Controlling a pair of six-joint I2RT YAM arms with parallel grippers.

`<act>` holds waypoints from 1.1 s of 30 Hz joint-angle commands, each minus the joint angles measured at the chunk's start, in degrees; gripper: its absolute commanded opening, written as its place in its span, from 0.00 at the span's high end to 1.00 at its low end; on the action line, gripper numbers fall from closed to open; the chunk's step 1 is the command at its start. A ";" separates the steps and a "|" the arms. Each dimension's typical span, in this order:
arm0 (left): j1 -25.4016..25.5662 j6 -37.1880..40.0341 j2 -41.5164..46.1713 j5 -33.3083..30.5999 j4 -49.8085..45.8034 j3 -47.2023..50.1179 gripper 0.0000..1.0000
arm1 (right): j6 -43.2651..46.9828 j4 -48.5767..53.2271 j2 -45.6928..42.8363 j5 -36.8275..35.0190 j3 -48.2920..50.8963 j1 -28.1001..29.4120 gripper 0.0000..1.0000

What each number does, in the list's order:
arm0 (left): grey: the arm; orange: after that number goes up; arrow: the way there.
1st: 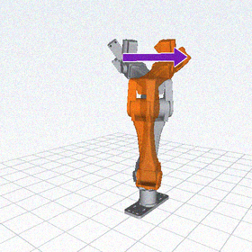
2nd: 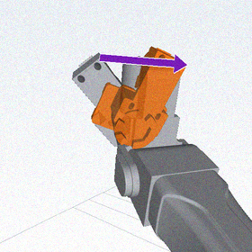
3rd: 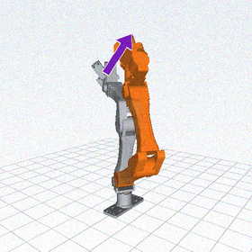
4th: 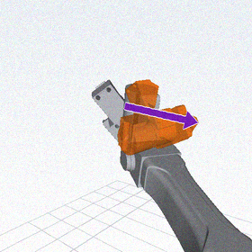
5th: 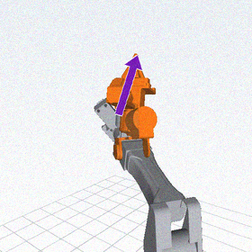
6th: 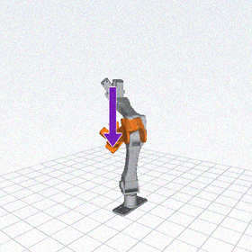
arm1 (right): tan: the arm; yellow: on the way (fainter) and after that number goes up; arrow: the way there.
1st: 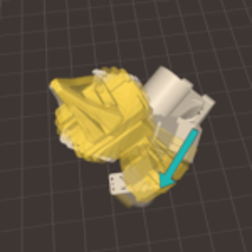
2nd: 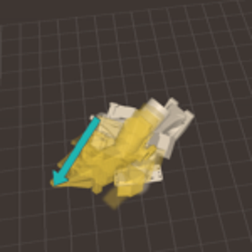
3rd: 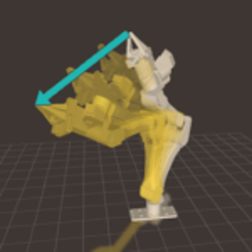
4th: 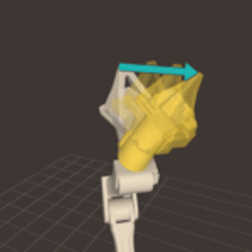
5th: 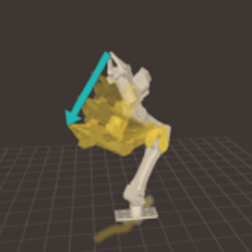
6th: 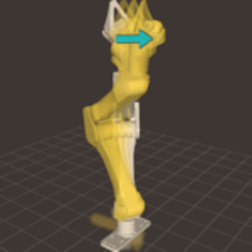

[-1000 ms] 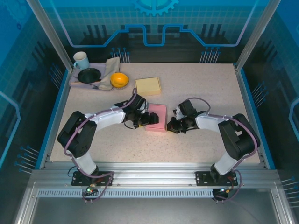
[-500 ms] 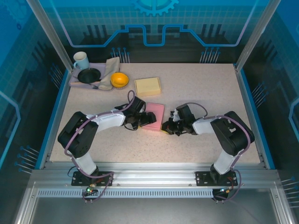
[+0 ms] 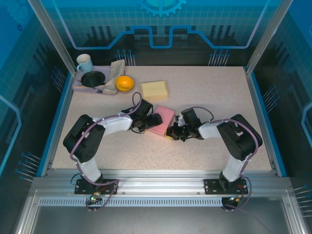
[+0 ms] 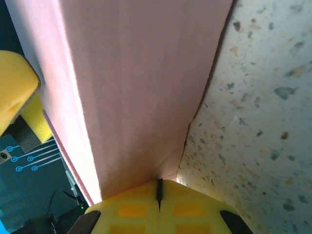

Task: Fold the paper box

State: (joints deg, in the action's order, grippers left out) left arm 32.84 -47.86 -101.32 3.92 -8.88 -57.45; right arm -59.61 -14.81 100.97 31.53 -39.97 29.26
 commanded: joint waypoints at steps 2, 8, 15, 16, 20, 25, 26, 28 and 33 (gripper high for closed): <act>4.06 -0.47 -2.46 14.22 -0.93 -3.17 0.19 | 3.74 -1.06 -0.46 -0.42 -3.22 3.12 0.95; 0.90 2.90 -2.13 11.72 -7.89 -5.01 0.17 | 8.02 10.56 -4.28 -3.66 -0.86 -0.27 0.94; -3.55 7.02 -2.57 12.04 -11.11 -8.82 0.15 | 13.62 19.98 -7.96 -5.39 -1.06 -3.71 0.93; -3.91 7.68 -2.66 12.24 -11.34 -9.43 0.15 | 14.20 20.79 -8.19 -5.35 -1.12 -4.31 0.93; -5.57 11.66 -3.36 12.45 -13.82 -13.76 0.14 | 18.88 25.76 -9.41 -7.46 -2.83 -7.33 0.93; -6.33 16.05 -6.83 12.18 -15.46 -19.69 0.14 | 24.26 28.28 -7.52 -7.85 -6.70 -12.09 0.93; -6.38 16.72 -8.23 11.94 -15.76 -21.17 0.14 | 24.37 27.39 -6.59 -7.19 -7.52 -13.08 0.93; -6.57 17.57 -10.72 11.90 -16.09 -23.77 0.14 | 23.82 25.69 -4.68 -6.13 -9.39 -14.19 0.93; -6.67 17.67 -16.73 12.25 -16.84 -29.82 0.15 | 21.81 23.19 1.34 -5.27 -15.36 -14.28 0.93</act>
State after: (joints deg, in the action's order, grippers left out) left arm 26.68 -32.38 -115.33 14.90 -22.83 -84.31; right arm -37.87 9.30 99.48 24.60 -52.82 15.18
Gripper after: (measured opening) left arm 0.853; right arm 0.074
